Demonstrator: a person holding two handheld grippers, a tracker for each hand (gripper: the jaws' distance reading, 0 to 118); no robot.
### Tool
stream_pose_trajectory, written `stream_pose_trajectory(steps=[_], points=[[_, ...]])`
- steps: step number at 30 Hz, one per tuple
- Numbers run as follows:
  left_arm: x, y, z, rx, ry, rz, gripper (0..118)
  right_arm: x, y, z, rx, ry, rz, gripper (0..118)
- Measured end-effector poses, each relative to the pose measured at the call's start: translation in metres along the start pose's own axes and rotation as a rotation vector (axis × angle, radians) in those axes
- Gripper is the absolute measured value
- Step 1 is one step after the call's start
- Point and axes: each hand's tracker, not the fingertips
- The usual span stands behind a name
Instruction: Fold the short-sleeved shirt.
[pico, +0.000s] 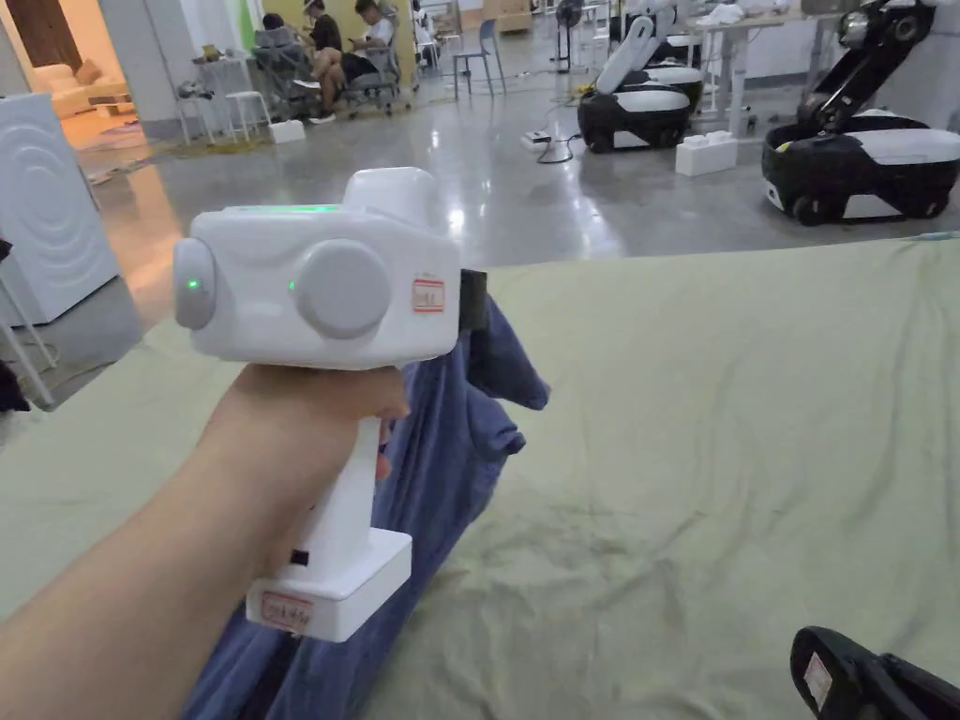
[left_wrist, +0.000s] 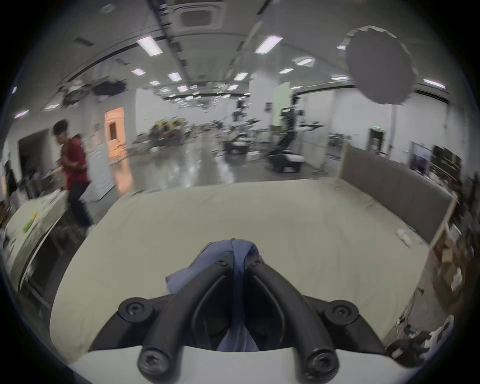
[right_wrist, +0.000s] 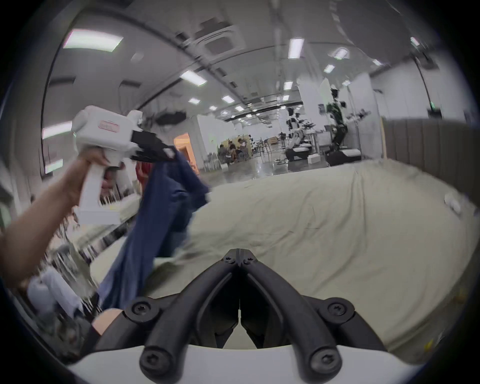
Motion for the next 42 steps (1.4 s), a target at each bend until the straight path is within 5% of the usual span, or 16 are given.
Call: stream_pose_trajectory(steps=[6,13,14,15,16,21,26,28,29,31,32,42], points=[[0.169,0.010,-0.063,-0.061,-0.235,-0.096,7,0.035,0.022,0.071,0.081,-0.251,0.130,2],[0.294,-0.088,-0.138,-0.334,-0.340,-0.166,7,0.080,0.023,0.148,0.085,-0.469,0.178,2],[0.299,-0.105,-0.142,-0.347,-0.331,-0.188,27,0.085,0.022,0.153,0.079,-0.489,0.183,2],[0.304,-0.119,-0.146,-0.352,-0.308,-0.227,79,0.090,0.020,0.157,0.073,-0.497,0.176,2],[0.305,-0.130,-0.148,-0.347,-0.293,-0.239,118,0.095,0.018,0.159,0.068,-0.500,0.165,2],[0.264,-0.157,-0.131,-0.348,-0.365,-0.061,118,0.108,0.015,0.154,0.060,-0.499,0.117,2],[0.154,-0.130,-0.040,-0.130,-0.298,0.011,118,0.098,0.022,0.129,0.076,-0.441,0.152,2],[0.103,-0.136,0.009,-0.059,-0.238,0.040,107,0.092,0.024,0.115,0.079,-0.413,0.186,2],[0.078,-0.141,0.034,-0.016,-0.184,0.053,90,0.089,0.025,0.107,0.080,-0.395,0.201,2],[0.032,-0.148,0.072,0.079,-0.043,0.050,46,0.084,0.025,0.092,0.076,-0.381,0.226,2],[0.009,-0.157,0.091,0.090,0.021,0.057,7,0.081,0.025,0.084,0.072,-0.374,0.234,2],[-0.129,-0.272,0.132,-0.081,0.235,0.344,0,0.068,0.012,0.033,0.004,-0.340,0.275,2]])
